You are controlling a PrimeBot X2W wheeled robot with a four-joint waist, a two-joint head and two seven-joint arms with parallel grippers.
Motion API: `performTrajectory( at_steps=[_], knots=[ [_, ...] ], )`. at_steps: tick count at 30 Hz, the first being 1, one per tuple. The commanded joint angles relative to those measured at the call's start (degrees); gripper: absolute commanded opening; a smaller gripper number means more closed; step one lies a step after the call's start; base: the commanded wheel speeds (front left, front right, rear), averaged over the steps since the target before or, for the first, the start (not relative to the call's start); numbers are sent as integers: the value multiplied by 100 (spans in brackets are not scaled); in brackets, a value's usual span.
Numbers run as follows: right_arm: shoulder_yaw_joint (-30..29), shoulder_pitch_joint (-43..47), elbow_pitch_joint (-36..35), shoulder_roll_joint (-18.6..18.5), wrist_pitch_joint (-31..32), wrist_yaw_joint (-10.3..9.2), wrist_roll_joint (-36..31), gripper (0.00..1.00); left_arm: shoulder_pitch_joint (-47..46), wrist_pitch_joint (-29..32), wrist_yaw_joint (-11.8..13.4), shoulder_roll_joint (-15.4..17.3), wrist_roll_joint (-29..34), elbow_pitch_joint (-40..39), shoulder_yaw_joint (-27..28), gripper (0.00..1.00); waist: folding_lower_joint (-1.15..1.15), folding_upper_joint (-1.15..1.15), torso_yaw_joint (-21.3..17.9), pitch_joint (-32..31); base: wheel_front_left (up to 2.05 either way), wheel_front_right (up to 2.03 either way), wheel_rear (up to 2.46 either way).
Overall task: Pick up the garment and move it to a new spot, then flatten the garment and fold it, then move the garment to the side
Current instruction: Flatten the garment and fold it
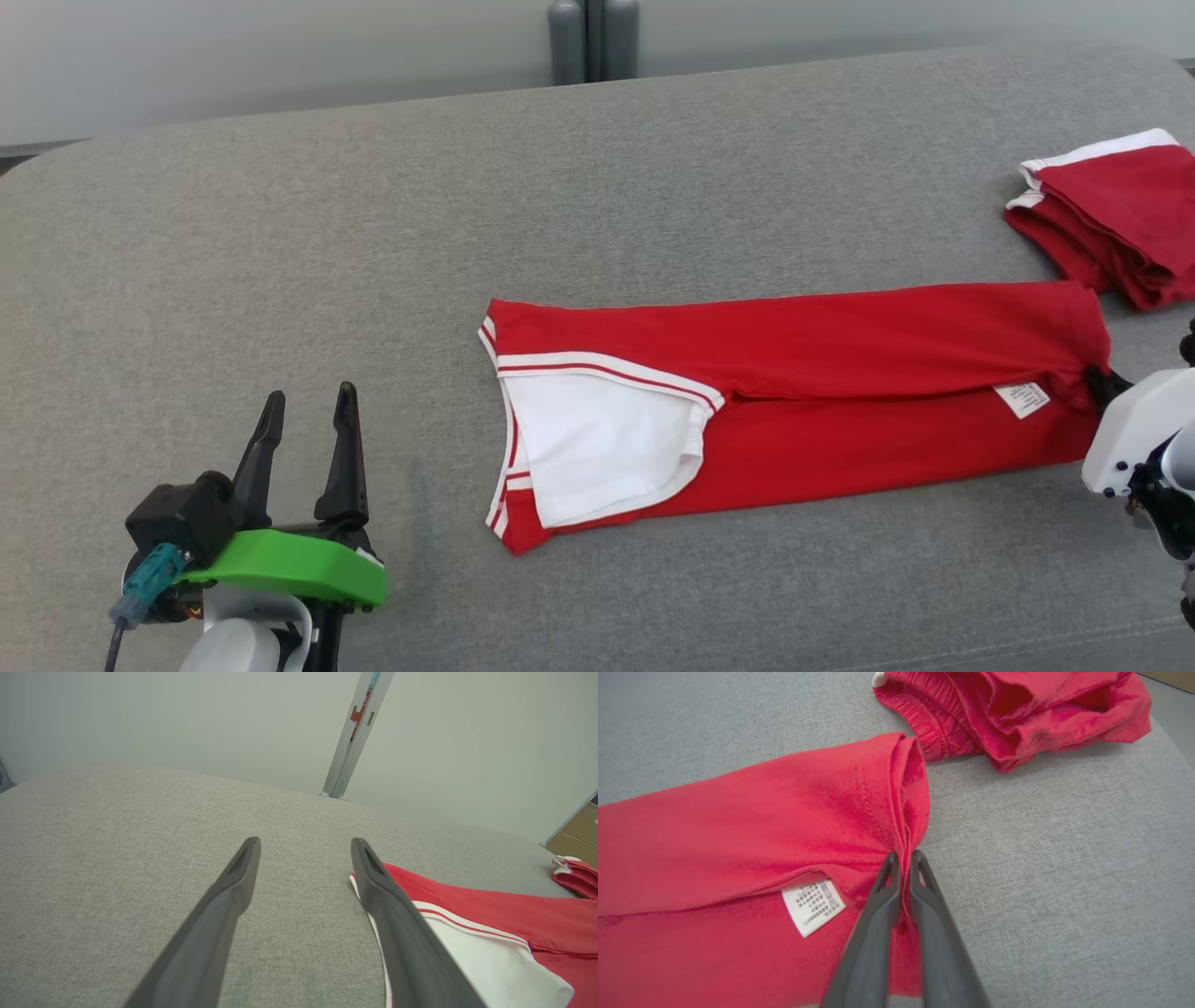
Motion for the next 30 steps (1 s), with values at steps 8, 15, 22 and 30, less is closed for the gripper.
performTrajectory(
  at_steps=[8, 15, 22, 30],
  knots=[
    [-26, 102, -576, -6, 55, -13, 520, 0, -139, -16, -7, -35, 1, 90, -40, 100, 0, 0, -362, -80, 0, 0, 0],
    [303, 332, -1833, 86, 491, -8, 942, 0, -119, -15, -72, -86, -42, 155, -110, 100, 0, 0, -251, -193, 0, 0, 0],
    [653, 608, -3048, 333, 1070, -8, 1030, 0, -45, -15, -120, -181, -54, 211, -130, 100, 0, 0, 73, -332, 0, 0, 0],
    [1349, 418, -3433, 969, 1279, -8, 1026, 0, -59, -16, -190, -283, -12, 263, -120, 100, 0, 0, 479, -347, 0, 0, 0]
  ],
)
